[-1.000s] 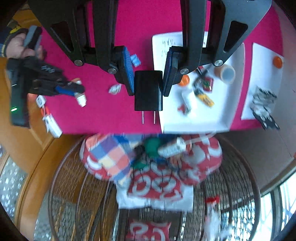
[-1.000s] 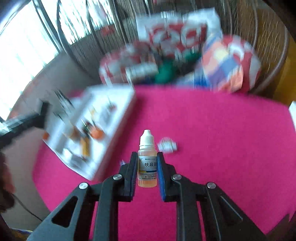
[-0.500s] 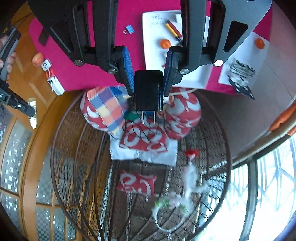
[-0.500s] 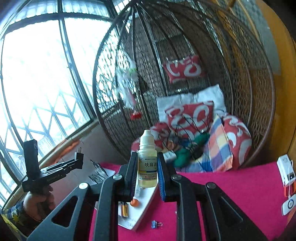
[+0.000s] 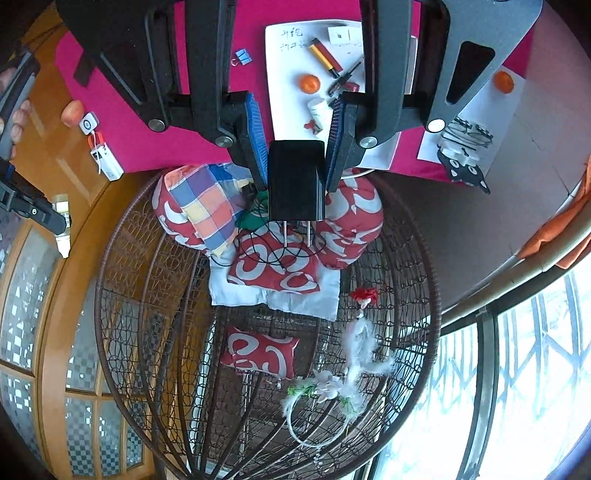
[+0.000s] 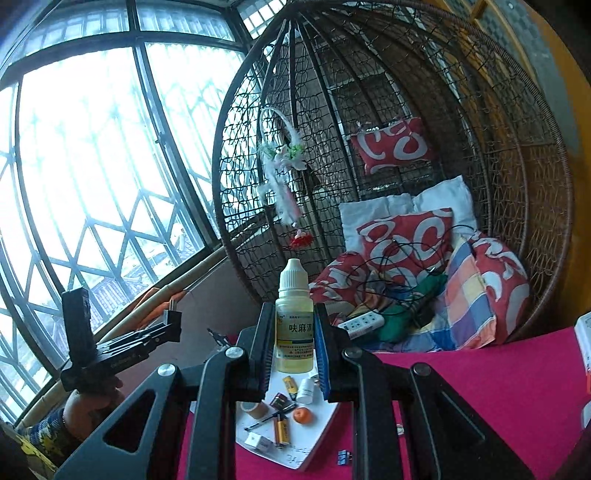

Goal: Organize rigid objects
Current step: 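Carry the black plug and dropper bottle up over the white tray with both tools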

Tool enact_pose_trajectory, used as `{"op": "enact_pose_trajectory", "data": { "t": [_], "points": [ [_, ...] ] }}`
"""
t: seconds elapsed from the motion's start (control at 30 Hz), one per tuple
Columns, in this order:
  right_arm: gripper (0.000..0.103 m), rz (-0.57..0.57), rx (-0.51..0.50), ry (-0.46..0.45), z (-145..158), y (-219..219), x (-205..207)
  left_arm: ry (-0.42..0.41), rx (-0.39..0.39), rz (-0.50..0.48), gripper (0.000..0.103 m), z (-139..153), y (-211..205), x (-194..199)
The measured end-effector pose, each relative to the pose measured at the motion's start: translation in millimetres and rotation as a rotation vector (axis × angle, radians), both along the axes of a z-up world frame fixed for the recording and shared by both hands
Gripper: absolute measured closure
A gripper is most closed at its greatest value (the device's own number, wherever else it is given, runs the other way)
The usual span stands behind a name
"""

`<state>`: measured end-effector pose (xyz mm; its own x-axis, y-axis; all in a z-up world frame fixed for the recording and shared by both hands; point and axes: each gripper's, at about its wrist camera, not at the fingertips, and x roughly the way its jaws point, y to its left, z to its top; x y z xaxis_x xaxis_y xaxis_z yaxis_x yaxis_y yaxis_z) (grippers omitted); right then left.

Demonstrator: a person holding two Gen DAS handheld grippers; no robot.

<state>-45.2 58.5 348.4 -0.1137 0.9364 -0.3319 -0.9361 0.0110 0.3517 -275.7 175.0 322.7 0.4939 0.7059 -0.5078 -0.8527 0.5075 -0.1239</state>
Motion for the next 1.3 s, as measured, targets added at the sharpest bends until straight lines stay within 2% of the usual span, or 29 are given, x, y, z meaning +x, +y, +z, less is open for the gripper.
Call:
{"op": "enact_pose_trajectory", "data": {
  "t": [0.93,1.13,1.3],
  "points": [
    [0.084,0.112,-0.084,0.060,-35,73,-71,0.037,-0.096,0.003,0.074,-31,54,-56],
    [0.084,0.138,-0.158,0.097,-63,107,-84,0.059,-0.166,-0.033,0.074,-58,80,-53],
    [0.084,0.134,-0.248,0.102,-94,135,-91,0.077,-0.275,-0.076,0.074,-95,108,-43]
  ]
}}
